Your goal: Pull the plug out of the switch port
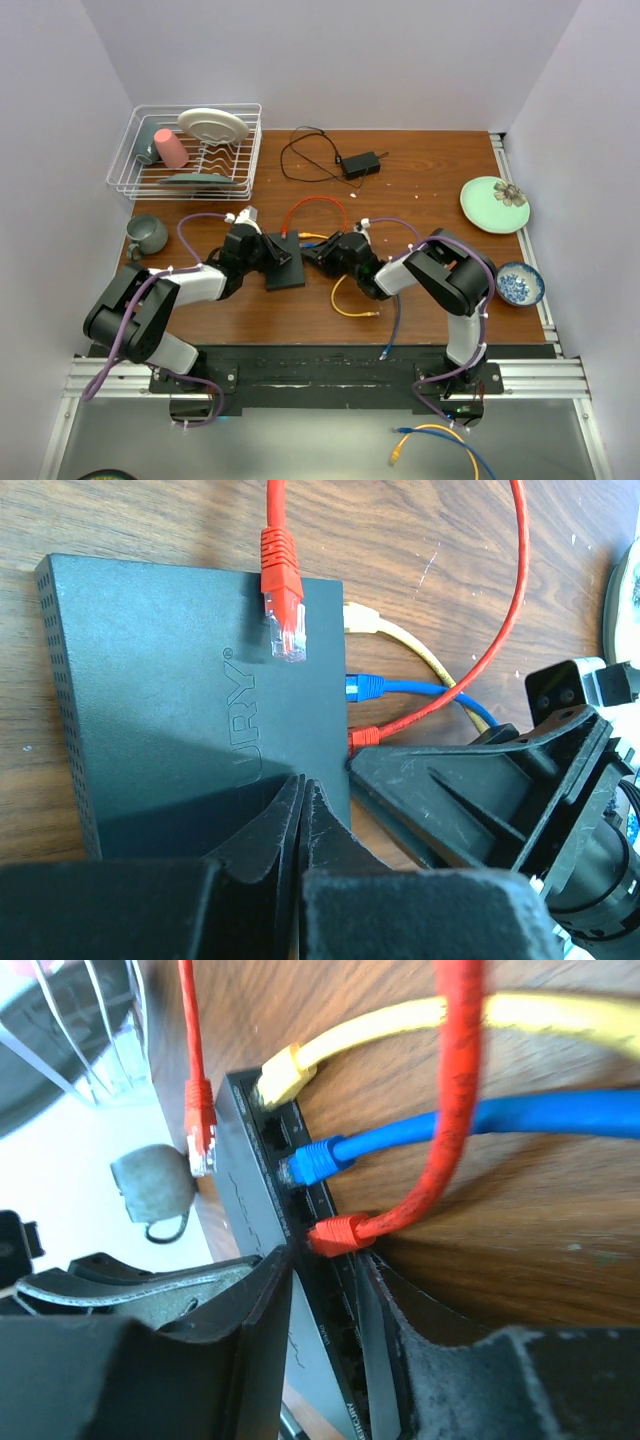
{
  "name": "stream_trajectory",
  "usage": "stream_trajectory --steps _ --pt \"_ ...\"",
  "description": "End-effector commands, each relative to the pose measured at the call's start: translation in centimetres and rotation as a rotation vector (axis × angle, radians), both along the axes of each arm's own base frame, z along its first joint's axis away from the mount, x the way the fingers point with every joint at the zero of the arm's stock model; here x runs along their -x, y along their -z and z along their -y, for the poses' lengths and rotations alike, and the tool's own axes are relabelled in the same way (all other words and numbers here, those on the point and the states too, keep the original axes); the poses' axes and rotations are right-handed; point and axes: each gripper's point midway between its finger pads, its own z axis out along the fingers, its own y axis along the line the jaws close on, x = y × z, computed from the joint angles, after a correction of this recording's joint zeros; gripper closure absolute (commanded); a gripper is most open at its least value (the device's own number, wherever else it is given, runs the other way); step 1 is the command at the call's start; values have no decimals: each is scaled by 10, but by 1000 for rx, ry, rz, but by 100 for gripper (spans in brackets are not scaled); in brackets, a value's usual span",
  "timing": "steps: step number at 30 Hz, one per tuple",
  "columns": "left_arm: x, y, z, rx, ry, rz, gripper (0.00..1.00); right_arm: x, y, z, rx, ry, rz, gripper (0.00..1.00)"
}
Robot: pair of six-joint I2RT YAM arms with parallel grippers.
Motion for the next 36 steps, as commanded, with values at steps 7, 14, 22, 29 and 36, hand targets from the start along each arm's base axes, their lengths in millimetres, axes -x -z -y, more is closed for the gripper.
stream_trajectory --steps 7,14,22,29,36 --pt "28 46 -21 -123 -2 -160 100 -15 14 22 -26 117 7 64" --pt "29 48 -22 -126 -1 -165 100 -19 16 16 -14 100 12 65" --pt "30 49 -20 -123 9 -168 100 -19 18 3 -5 46 11 61" --pt "30 51 -20 -125 11 -172 100 -17 22 -3 19 20 -1 60" --pt "28 45 -20 -119 1 -153 100 -15 25 -4 35 9 -8 63"
